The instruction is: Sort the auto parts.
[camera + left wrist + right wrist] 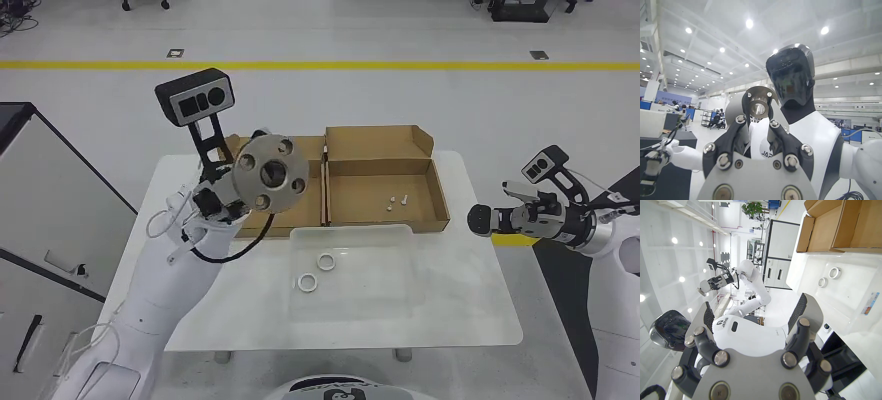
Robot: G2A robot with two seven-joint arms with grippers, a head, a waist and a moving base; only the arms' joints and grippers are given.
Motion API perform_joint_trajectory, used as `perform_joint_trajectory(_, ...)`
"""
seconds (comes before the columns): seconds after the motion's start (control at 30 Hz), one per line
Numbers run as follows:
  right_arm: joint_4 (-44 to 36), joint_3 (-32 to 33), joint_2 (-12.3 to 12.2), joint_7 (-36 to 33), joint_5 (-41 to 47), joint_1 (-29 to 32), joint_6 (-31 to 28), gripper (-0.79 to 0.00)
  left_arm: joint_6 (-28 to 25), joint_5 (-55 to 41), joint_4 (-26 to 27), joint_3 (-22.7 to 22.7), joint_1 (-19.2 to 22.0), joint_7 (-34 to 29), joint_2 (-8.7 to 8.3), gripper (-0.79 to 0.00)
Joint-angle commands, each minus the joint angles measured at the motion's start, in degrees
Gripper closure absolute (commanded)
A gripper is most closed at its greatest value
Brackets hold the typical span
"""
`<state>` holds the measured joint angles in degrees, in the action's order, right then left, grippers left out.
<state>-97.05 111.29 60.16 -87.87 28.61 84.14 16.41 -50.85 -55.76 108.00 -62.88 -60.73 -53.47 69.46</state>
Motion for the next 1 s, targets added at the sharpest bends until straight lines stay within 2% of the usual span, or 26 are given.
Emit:
perform_joint_trajectory(0.0,0.00,0.00,0.00,0.00,0.00,0.00,0.00,-0.785,0.07,-2.18,0.90,-0.14,-0.30,-0.06,0.09,0.000)
perform_joint_trajectory(0.13,0.00,0.00,0.00,0.00,0.00,0.00,0.00,-0.785,0.67,-5.88,1.71,-1.20,-1.00,-0.66,0.50,0.000)
perform_joint_trajectory(0.3,0.00,0.00,0.00,0.00,0.00,0.00,0.00,-0.785,2.83,-5.81,1.13,-3.02,-1.86,-2.82,1.12,0.000)
perform_joint_trajectory(0.57,0.00,0.00,0.00,0.00,0.00,0.00,0.00,-0.785,4.55,2.34,-0.77,-4.94,-2.30,-4.54,1.58,0.000)
perform_joint_trajectory(0.97,0.00,0.00,0.00,0.00,0.00,0.00,0.00,-0.785,3.20,16.16,-2.22,-3.69,-1.32,-3.18,-0.29,0.000)
